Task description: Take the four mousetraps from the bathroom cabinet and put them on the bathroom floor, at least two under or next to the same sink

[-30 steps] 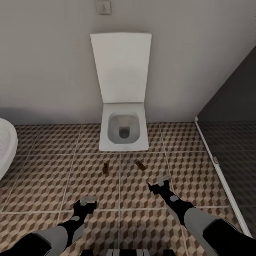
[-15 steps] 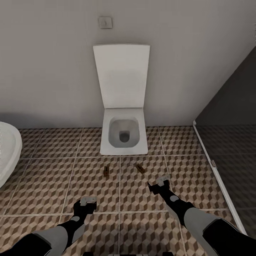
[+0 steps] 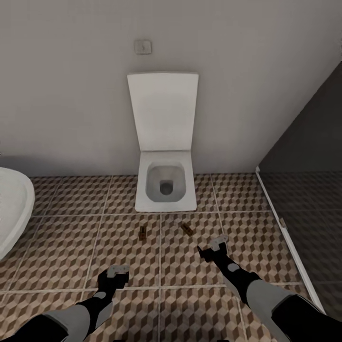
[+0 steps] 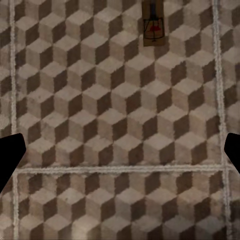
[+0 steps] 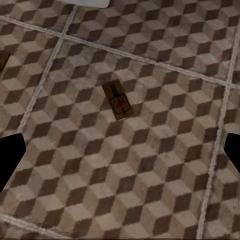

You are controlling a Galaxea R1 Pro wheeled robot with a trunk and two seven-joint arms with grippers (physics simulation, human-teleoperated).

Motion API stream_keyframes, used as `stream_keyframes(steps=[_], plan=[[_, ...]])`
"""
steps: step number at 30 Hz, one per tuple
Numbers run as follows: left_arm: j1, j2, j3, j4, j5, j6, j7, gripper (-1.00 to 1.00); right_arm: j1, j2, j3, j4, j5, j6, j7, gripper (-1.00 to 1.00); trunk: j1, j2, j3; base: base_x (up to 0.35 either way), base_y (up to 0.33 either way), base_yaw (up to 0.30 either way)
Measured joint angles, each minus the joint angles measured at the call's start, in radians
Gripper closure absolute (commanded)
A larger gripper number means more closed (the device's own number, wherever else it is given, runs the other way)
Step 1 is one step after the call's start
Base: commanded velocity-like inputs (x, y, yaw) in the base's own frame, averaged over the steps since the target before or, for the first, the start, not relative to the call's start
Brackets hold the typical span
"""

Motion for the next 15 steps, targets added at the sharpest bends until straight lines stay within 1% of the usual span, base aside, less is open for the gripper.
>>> stream_keyframes(steps=[5, 15], plan=[[0.020, 0.000, 0.000, 0.000, 0.000, 0.000, 0.000, -1.00, 0.020, -0.002, 0.000, 0.010, 0.000, -0.009, 0.000, -1.00, -0.019, 0.035, 0.024, 0.000, 0.000, 0.000], [0.039, 0.000, 0.000, 0.000, 0.001, 0.000, 0.000, -1.00, 0.064, -0.004, -0.001, 0.027, 0.001, -0.074, -0.005, -1.00, -0.058, 0.105, 0.071, 0.000, 0.000, 0.000]])
